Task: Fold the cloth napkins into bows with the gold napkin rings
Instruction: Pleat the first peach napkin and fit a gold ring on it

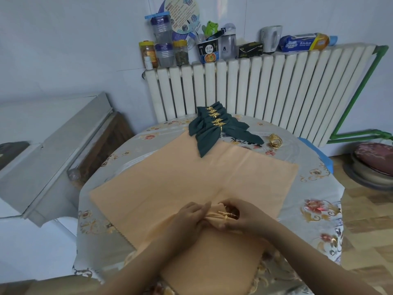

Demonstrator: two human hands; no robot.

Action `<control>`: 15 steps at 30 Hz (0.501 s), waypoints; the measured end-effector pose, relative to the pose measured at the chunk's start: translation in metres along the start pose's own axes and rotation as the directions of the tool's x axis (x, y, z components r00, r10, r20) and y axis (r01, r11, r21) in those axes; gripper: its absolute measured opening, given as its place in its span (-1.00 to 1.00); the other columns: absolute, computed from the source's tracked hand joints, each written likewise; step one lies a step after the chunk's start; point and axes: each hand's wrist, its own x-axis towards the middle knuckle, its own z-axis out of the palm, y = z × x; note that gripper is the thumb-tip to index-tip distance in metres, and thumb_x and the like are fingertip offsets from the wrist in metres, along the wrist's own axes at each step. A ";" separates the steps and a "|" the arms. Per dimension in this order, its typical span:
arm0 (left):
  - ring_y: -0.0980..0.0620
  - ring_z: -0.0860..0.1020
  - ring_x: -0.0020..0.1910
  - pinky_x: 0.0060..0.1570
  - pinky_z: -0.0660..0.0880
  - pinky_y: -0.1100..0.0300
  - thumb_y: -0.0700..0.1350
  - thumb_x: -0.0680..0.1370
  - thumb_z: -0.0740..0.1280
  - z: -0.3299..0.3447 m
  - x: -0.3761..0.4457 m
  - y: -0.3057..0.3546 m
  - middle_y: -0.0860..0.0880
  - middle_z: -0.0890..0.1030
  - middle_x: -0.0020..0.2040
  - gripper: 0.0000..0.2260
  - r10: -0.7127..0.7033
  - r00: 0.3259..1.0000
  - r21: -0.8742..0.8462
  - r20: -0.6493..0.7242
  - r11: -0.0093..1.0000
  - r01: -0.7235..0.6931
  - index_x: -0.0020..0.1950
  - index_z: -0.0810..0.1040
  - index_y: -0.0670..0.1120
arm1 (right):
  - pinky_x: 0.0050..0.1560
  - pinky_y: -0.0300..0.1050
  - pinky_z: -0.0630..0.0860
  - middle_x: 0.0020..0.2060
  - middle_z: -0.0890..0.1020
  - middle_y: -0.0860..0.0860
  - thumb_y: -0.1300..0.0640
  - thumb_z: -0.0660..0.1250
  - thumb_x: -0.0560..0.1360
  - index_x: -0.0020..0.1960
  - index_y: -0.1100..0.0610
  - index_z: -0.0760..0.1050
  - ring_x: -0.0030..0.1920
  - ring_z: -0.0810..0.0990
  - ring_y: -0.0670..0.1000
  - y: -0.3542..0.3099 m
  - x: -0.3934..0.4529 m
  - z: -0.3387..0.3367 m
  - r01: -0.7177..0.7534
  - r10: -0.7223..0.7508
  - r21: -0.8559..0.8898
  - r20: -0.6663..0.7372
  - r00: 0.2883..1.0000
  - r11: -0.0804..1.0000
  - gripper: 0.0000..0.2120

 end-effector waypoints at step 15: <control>0.04 0.27 0.40 0.34 0.14 0.31 0.28 0.30 0.21 0.000 0.024 0.016 -0.04 0.34 0.42 -0.19 -0.176 0.925 -0.294 0.337 0.913 0.281 0.48 0.24 -0.06 | -0.11 -0.56 0.32 -0.09 0.54 -0.11 0.00 0.55 0.16 0.09 0.01 0.55 -0.07 0.51 -0.15 0.005 -0.024 0.031 0.015 0.018 0.088 -0.362 0.932 0.996 -0.49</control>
